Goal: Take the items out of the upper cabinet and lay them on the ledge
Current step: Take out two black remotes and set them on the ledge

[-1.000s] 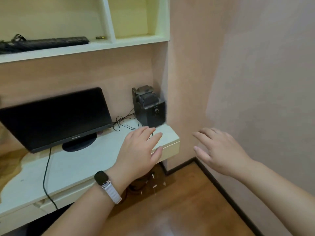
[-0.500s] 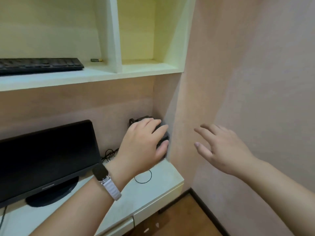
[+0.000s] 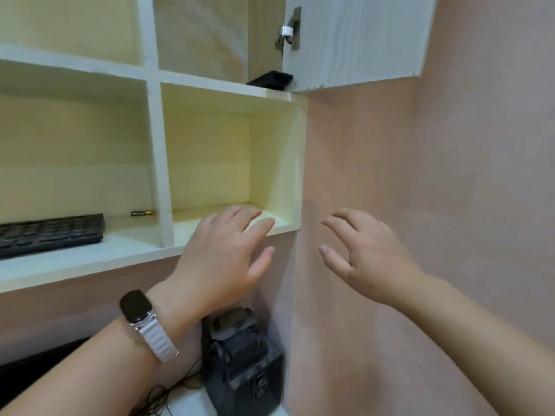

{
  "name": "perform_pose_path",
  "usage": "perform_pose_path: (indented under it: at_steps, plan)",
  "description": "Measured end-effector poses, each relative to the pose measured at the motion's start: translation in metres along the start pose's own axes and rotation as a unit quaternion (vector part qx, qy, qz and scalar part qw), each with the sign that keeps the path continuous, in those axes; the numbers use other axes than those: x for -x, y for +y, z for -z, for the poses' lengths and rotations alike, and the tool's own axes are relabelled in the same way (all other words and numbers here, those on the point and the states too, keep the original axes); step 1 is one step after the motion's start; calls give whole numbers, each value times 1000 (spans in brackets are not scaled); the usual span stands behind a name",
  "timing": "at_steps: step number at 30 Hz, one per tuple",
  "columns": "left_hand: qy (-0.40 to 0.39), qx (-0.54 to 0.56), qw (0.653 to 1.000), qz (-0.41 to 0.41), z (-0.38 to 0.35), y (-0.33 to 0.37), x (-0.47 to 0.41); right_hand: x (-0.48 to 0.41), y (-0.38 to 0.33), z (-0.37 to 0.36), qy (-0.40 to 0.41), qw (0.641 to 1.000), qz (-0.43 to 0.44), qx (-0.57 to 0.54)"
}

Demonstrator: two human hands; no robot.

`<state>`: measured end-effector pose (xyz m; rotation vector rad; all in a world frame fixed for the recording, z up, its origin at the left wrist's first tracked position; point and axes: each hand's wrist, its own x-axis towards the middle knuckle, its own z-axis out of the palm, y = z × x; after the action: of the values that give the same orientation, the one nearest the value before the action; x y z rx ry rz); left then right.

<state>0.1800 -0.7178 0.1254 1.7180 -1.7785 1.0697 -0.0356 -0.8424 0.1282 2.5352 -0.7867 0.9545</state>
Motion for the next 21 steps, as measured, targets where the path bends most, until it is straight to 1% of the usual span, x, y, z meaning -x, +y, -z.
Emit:
perform_pose_path:
  at_steps: [4, 8, 12, 15, 18, 21]
  plan:
    - [47, -37, 998, -3, 0, -14, -49, -55, 25, 16, 69, 996, 47, 7]
    - [64, -75, 995, -1, 4, -33, -89, -106, 41, 28, 120, 987, 103, 10]
    - [81, -127, 989, 2, 6, -58, -120, -152, 41, 36, 180, 966, 186, -1]
    - [106, -145, 984, -4, 10, -77, -138, -181, 31, 48, 227, 947, 226, -10]
    - [140, -166, 975, -41, 20, -93, -153, -216, 26, 63, 223, 946, 232, 32]
    - [173, -172, 967, -69, 30, -107, -170, -247, 21, 76, 191, 951, 224, 94]
